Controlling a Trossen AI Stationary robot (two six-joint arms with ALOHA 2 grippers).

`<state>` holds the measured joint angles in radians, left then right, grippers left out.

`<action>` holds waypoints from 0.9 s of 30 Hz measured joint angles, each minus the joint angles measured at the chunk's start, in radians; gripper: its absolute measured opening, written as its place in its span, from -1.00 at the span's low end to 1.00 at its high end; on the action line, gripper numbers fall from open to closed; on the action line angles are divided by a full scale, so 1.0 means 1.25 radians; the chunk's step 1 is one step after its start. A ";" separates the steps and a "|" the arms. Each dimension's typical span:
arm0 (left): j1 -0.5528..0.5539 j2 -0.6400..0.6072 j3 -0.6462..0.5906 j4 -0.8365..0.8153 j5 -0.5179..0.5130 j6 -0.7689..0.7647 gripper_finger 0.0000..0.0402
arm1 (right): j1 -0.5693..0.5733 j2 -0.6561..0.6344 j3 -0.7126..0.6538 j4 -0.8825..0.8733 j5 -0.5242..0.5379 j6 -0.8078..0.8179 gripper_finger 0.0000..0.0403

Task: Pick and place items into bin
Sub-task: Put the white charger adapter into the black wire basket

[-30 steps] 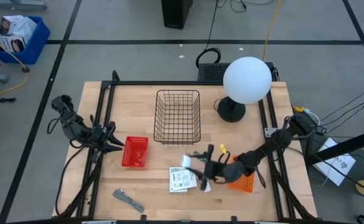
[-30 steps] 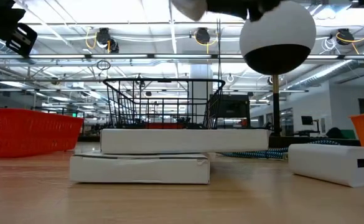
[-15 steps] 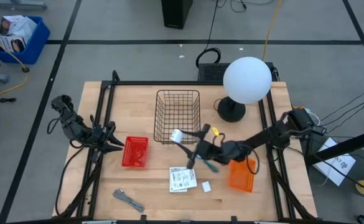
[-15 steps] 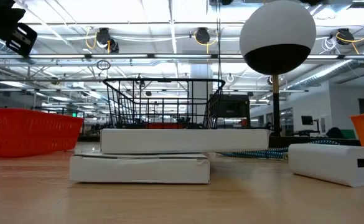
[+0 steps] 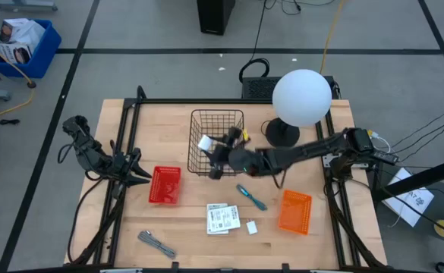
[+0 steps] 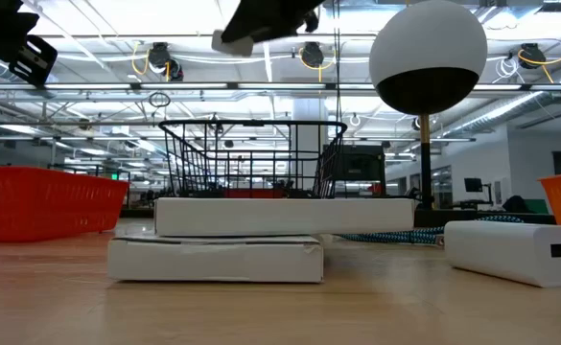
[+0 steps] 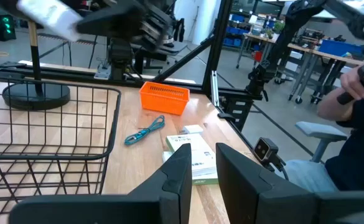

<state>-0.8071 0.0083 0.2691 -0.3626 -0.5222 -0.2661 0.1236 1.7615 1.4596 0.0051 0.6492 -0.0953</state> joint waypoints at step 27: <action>0.000 0.000 -0.001 -0.001 0.005 0.000 -0.62 | -0.210 0.267 0.290 -0.528 -0.313 0.269 0.00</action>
<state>-0.8073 0.0082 0.2684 -0.3636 -0.5163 -0.2665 -0.1393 2.0947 1.8220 -0.6547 0.2580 0.2410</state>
